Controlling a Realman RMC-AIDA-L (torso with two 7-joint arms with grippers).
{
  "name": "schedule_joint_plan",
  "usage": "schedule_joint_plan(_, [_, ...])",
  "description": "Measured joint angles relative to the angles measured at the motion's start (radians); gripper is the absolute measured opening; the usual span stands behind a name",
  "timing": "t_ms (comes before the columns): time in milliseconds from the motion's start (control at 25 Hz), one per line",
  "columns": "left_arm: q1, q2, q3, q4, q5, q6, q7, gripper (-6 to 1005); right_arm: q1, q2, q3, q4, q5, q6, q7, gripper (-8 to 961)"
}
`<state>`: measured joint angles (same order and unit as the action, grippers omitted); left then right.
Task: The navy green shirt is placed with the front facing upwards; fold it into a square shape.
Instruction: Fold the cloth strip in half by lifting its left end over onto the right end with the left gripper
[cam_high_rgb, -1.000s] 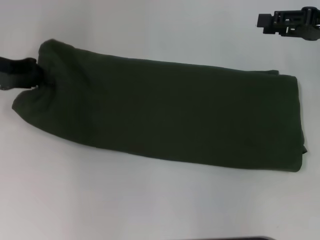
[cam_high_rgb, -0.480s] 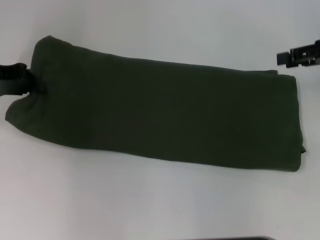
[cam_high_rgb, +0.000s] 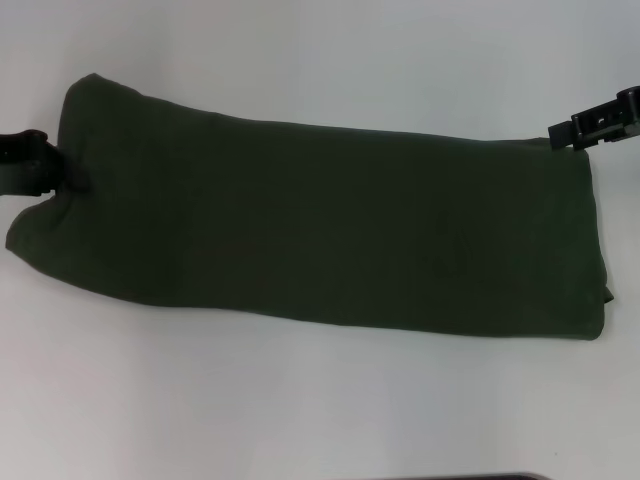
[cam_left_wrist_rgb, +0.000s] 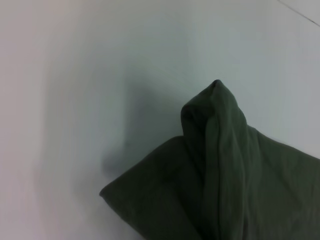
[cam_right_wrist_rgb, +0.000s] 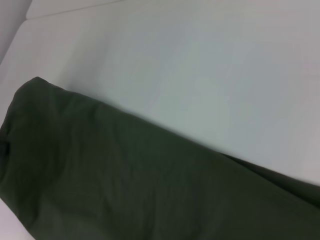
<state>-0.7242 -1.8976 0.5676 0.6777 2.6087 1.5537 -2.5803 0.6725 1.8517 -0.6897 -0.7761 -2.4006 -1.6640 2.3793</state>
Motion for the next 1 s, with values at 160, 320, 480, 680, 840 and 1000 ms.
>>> schedule_joint_plan(160, [0.002,0.004,-0.002,0.0,-0.002,0.026,0.002,117,-0.001,0.0,-0.001,0.0,-0.001,0.0,0.0,527])
schedule_joint_plan(320, [0.001,0.009,-0.007,0.013,-0.023,0.093,0.012,117,-0.005,-0.001,-0.001,0.0,-0.001,0.004,0.001,527])
schedule_joint_plan(480, [-0.008,0.025,-0.014,0.021,-0.1,0.17,0.016,117,-0.004,0.0,-0.002,0.002,-0.002,0.006,0.0,526])
schedule_joint_plan(680, [-0.033,0.028,-0.014,0.019,-0.202,0.251,0.008,117,0.0,0.006,-0.008,0.002,-0.002,0.007,-0.002,526])
schedule_joint_plan(840, [-0.058,0.006,-0.013,-0.004,-0.272,0.291,0.006,117,0.001,0.008,-0.009,0.001,-0.002,0.007,-0.004,526])
schedule_joint_plan(1000, [-0.09,-0.016,-0.013,-0.051,-0.335,0.303,0.005,117,0.006,0.008,-0.01,0.001,-0.002,0.005,-0.004,527])
